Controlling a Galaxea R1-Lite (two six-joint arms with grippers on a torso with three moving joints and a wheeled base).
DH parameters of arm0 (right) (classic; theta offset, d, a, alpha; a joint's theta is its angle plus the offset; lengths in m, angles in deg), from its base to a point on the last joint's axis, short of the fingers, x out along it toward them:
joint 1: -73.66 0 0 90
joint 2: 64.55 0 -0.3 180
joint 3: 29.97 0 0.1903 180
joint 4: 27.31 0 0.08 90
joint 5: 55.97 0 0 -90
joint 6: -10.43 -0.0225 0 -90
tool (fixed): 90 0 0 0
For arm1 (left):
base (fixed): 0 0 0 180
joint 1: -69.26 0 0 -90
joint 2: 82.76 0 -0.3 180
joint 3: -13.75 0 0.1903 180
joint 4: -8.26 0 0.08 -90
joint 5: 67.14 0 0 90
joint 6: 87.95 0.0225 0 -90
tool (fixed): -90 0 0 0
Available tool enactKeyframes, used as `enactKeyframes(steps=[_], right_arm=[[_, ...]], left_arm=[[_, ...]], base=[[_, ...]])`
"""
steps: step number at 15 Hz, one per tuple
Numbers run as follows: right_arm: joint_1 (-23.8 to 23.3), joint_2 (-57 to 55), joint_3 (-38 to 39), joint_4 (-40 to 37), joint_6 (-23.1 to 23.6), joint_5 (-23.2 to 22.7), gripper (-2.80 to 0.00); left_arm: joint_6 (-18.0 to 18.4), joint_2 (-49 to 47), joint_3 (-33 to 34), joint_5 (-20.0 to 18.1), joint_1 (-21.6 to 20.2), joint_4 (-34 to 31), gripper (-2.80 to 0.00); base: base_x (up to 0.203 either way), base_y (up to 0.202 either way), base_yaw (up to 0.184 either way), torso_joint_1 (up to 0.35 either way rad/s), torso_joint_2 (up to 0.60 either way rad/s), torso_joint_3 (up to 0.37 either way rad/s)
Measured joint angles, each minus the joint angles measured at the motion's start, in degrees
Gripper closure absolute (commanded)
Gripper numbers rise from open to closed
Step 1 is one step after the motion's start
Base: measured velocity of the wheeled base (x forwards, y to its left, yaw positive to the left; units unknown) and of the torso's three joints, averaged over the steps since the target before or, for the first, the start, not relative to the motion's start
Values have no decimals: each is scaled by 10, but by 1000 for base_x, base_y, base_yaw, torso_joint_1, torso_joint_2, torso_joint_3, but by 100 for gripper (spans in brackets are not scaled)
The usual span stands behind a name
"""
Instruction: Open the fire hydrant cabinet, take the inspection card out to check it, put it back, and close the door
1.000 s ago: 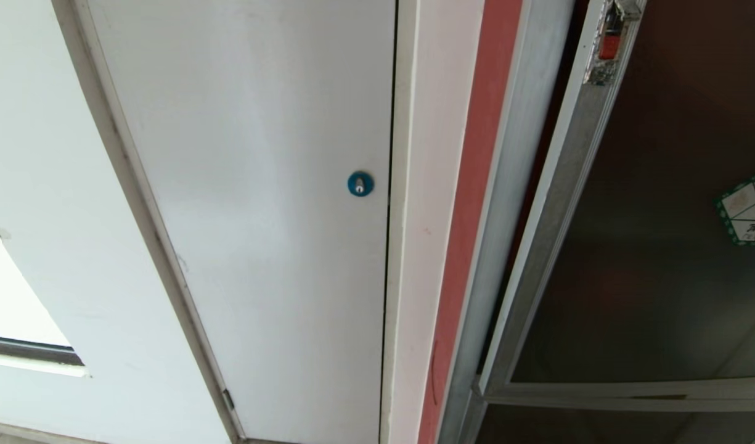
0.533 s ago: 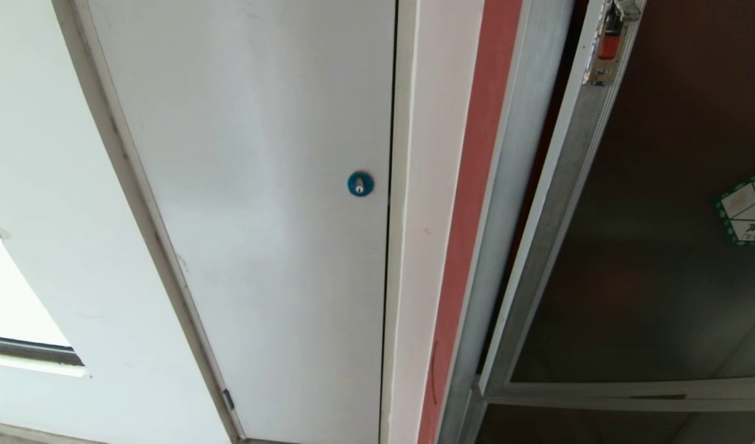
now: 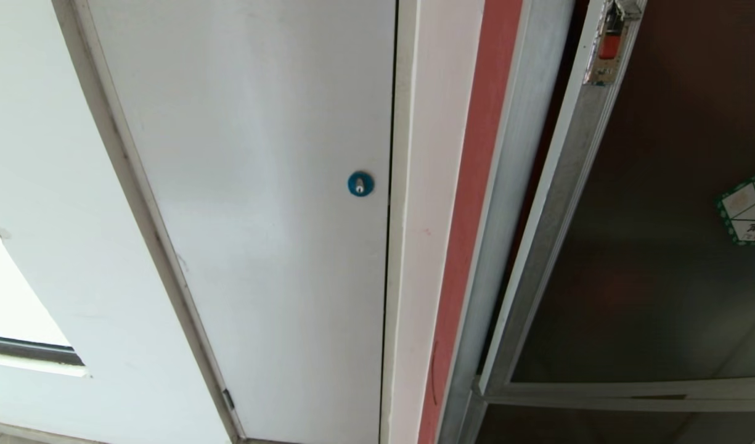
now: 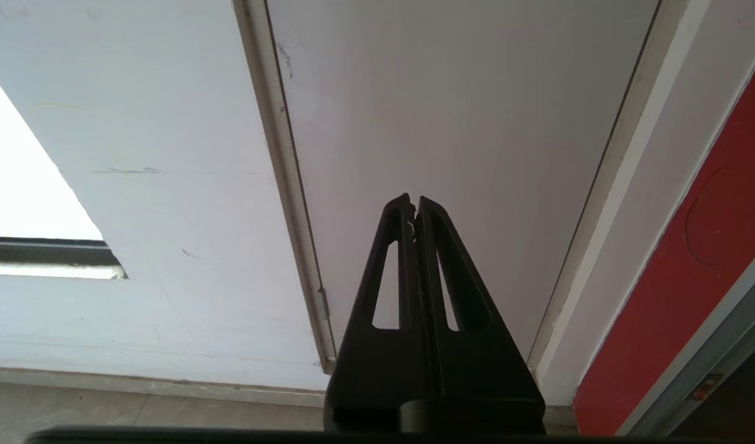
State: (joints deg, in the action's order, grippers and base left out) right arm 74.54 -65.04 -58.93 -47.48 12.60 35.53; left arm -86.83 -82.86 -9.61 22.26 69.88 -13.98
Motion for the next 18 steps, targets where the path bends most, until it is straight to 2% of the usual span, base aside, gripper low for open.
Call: enactKeyframes(steps=[4, 9, 13, 18], right_arm=[[0, 5, 50, -7, -2, -5, 0], [0, 5, 55, -30, -4, -6, 0], [0, 5, 56, -28, -46, -4, 0], [0, 5, 56, -28, -48, -4, 0]], left_arm=[[0, 0, 0, 0, 0, 0, 0], [0, 0, 0, 0, 0, 0, 0], [0, 0, 0, 0, 0, 0, 0], [3, 0, 0, -1, 0, 0, 0]], base=[[0, 0, 0, 0, 0, 0], [0, 0, 0, 0, 0, 0], [0, 0, 0, 0, 0, 0], [0, 0, 0, 0, 0, 0]])
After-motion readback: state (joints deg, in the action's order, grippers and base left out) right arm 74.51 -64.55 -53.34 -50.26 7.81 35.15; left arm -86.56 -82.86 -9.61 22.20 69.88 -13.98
